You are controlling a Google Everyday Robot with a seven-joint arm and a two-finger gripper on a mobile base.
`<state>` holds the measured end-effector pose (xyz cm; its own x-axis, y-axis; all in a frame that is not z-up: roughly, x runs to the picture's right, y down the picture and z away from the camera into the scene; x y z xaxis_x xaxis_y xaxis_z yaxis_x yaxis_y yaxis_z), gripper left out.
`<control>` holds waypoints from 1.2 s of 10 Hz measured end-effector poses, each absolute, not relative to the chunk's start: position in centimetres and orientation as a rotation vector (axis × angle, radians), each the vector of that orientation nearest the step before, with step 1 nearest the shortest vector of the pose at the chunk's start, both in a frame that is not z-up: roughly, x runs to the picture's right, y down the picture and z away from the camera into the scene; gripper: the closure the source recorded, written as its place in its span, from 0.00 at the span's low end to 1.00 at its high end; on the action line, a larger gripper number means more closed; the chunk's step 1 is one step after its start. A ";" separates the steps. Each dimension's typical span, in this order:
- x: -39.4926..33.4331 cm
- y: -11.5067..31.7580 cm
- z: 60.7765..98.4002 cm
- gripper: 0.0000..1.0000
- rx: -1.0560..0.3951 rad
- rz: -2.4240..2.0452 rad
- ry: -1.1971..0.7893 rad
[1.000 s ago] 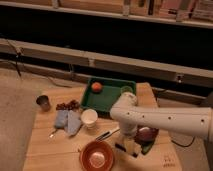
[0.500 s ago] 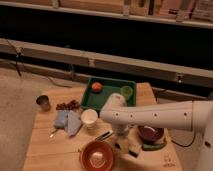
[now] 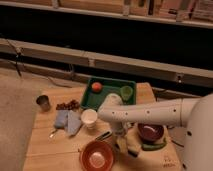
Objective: Place brush in plastic cup
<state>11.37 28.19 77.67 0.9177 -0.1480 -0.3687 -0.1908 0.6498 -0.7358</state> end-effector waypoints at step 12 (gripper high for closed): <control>11.2 27.5 77.1 1.00 -0.838 0.051 0.542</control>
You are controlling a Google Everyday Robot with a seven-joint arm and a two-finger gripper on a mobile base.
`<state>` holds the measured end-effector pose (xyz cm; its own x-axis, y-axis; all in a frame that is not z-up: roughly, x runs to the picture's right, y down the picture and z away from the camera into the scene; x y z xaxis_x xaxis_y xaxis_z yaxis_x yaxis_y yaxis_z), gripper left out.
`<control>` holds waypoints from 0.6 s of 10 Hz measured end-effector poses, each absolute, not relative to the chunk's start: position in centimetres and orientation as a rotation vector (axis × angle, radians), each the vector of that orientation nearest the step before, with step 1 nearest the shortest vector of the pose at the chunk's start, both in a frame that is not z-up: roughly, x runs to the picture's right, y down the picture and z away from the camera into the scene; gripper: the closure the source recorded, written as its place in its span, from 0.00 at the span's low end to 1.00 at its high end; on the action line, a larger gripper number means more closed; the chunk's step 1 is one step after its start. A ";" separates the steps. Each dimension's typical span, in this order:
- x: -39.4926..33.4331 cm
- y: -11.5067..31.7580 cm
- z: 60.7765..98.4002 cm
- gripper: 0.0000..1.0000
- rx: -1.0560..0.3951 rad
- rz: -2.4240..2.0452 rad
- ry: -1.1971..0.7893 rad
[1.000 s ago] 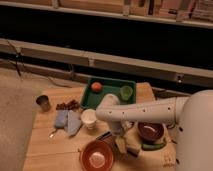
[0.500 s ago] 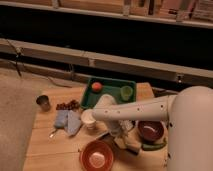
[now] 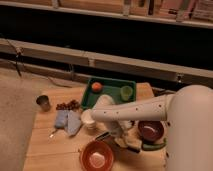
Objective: Place brush in plastic cup
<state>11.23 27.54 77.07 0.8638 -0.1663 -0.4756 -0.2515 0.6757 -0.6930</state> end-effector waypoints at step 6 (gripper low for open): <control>10.5 22.6 73.6 1.00 -0.730 0.040 0.450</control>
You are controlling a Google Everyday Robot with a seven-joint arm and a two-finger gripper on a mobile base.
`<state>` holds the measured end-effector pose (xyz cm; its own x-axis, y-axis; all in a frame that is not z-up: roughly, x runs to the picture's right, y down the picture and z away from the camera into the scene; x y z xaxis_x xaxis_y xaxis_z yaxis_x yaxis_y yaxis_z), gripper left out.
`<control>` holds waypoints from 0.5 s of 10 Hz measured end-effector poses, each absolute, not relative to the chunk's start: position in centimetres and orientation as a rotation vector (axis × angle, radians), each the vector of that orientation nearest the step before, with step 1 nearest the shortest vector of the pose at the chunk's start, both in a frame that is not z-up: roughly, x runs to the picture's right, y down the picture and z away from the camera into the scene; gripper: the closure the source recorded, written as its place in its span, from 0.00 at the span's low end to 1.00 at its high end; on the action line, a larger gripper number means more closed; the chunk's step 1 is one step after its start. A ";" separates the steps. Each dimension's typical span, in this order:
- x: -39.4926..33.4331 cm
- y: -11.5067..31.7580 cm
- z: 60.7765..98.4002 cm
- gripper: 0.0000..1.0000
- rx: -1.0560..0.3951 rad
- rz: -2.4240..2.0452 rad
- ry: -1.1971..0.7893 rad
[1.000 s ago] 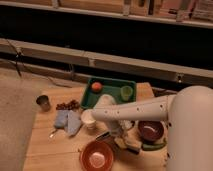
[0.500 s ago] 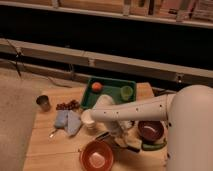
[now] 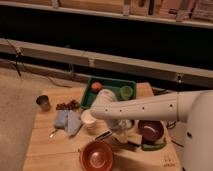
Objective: Place brush in plastic cup
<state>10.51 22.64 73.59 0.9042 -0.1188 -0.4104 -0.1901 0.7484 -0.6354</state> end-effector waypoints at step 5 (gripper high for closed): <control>10.8 16.5 71.9 1.00 -0.649 0.025 0.225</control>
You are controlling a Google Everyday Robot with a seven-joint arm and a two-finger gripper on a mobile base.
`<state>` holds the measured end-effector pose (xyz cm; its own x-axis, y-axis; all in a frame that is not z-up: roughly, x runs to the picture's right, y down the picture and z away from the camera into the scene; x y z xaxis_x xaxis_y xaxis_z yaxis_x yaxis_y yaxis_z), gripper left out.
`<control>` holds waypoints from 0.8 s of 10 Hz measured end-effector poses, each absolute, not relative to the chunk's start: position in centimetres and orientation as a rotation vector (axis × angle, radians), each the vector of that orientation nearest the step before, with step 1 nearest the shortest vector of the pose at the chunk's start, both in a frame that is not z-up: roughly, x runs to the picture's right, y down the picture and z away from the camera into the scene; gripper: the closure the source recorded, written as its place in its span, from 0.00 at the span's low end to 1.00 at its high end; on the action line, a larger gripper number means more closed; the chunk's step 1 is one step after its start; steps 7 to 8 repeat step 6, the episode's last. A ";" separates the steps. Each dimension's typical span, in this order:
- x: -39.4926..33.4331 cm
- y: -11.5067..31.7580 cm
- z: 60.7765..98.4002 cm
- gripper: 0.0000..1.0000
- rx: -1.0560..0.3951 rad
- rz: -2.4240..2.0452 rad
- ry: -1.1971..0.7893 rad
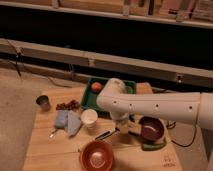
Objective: Place brush in plastic cup
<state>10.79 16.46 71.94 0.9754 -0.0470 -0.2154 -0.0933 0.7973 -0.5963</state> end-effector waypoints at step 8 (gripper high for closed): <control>8.8 12.7 70.3 1.00 -0.567 0.027 -0.046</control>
